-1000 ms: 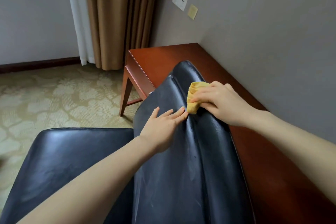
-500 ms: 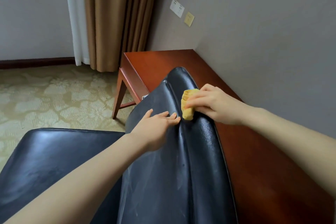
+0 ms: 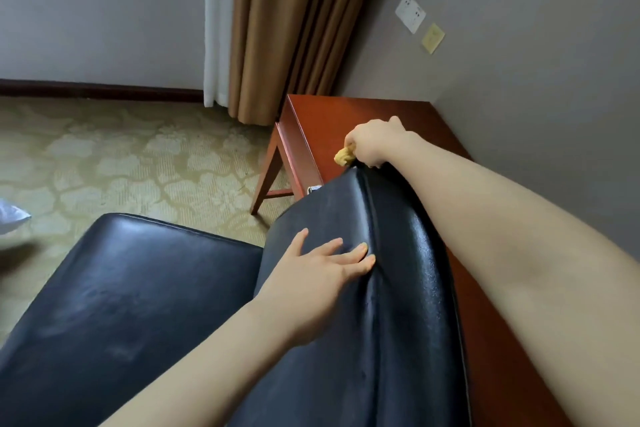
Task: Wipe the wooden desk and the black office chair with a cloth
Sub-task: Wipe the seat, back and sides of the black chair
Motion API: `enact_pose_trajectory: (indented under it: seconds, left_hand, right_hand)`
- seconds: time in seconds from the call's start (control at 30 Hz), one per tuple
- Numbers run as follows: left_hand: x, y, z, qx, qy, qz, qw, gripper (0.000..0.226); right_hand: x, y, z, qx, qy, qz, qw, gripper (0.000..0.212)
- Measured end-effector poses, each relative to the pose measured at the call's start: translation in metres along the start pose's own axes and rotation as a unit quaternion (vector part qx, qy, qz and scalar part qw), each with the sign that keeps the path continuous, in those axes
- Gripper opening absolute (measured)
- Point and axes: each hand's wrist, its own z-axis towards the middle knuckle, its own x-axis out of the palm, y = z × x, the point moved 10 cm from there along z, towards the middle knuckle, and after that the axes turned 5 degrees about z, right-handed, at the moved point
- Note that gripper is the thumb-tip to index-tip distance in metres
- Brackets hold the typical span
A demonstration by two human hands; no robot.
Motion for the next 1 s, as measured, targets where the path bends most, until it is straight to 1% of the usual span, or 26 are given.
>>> enact_pose_trajectory:
  seconds: [0.1,0.27,0.33,0.4,0.53,0.6,0.7,0.77,0.83,0.9,1.0]
  left_hand:
    - [0.0,0.005,0.0,-0.012,0.002,0.003,1.0,0.088]
    - [-0.002,0.003,0.003,-0.015,0.004,0.012,1.0,0.085]
    - [-0.003,0.003,0.006,-0.016,0.015,0.009,1.0,0.083]
    - [-0.004,0.003,0.006,-0.013,0.031,-0.002,0.999,0.081]
    - [-0.009,0.003,0.001,-0.028,0.017,-0.07,0.997,0.073]
    - [-0.009,0.004,-0.001,-0.039,0.01,-0.09,0.995,0.075]
    - [-0.001,0.002,-0.005,-0.04,0.022,-0.115,0.992,0.081]
    - [0.002,-0.001,-0.009,-0.034,0.02,-0.145,0.989,0.083]
    - [0.003,-0.005,-0.013,-0.029,0.007,-0.17,0.985,0.083]
    - [0.003,-0.007,-0.018,-0.028,-0.02,-0.193,0.98,0.083]
    - [0.01,-0.007,-0.028,-0.024,-0.038,-0.22,0.975,0.089]
  right_hand:
    - [0.0,0.003,-0.004,-0.017,0.008,0.027,0.999,0.032]
    - [-0.001,0.007,-0.053,-0.078,-0.023,-0.002,0.997,0.034]
    - [-0.003,0.009,-0.082,-0.09,-0.048,0.014,0.995,0.032]
    - [-0.006,0.006,-0.117,-0.075,-0.093,0.051,0.992,0.03]
    - [0.004,0.016,-0.197,-0.048,-0.16,0.114,0.979,0.029]
    - [0.012,0.027,-0.235,-0.048,-0.18,0.16,0.969,0.027]
    - [0.024,0.045,-0.288,-0.036,-0.209,0.238,0.948,0.024]
    - [0.03,0.06,-0.32,-0.02,-0.227,0.261,0.938,0.024]
    - [0.035,0.079,-0.349,-0.014,-0.242,0.252,0.937,0.023]
    - [0.039,0.101,-0.372,-0.025,-0.249,0.212,0.945,0.023]
    - [0.053,0.137,-0.399,-0.066,-0.202,0.139,0.967,0.028]
